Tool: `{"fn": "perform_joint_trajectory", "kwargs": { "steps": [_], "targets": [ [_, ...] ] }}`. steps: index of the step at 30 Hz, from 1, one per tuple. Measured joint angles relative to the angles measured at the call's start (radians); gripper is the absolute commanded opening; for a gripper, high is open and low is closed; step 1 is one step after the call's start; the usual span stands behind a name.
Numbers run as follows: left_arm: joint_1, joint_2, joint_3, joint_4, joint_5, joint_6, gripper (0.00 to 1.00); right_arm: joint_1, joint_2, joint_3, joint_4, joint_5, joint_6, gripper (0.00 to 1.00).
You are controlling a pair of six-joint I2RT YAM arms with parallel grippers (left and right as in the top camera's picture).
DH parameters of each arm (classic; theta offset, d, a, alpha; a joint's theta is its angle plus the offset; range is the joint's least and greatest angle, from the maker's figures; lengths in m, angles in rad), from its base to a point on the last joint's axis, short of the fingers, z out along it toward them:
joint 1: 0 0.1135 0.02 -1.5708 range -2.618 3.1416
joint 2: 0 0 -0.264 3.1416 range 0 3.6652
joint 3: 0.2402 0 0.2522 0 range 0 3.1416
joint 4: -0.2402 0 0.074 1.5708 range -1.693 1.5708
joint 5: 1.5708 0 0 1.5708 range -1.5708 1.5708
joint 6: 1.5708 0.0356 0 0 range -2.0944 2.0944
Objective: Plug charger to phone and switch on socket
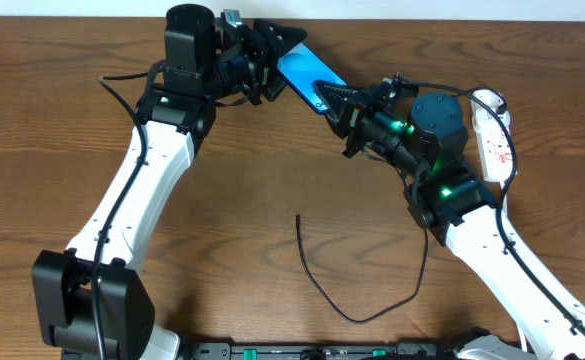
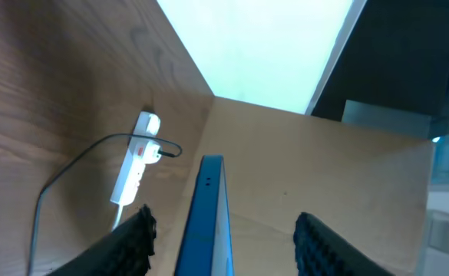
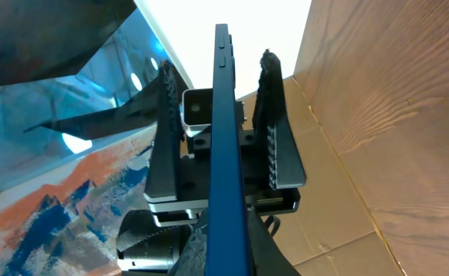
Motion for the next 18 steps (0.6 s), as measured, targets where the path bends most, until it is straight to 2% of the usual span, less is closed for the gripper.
{"fn": "perform_joint_trajectory", "kwargs": {
  "steps": [6, 18],
  "targets": [
    [0.000, 0.000, 0.000, 0.000, 0.000, 0.001, 0.40, 0.002, 0.000, 0.000, 0.000, 0.001, 0.000, 0.01],
    [-0.013, 0.000, 0.000, 0.000, -0.001, -0.001, 0.30, 0.009, 0.000, 0.000, 0.000, 0.004, 0.000, 0.01]
  ]
}}
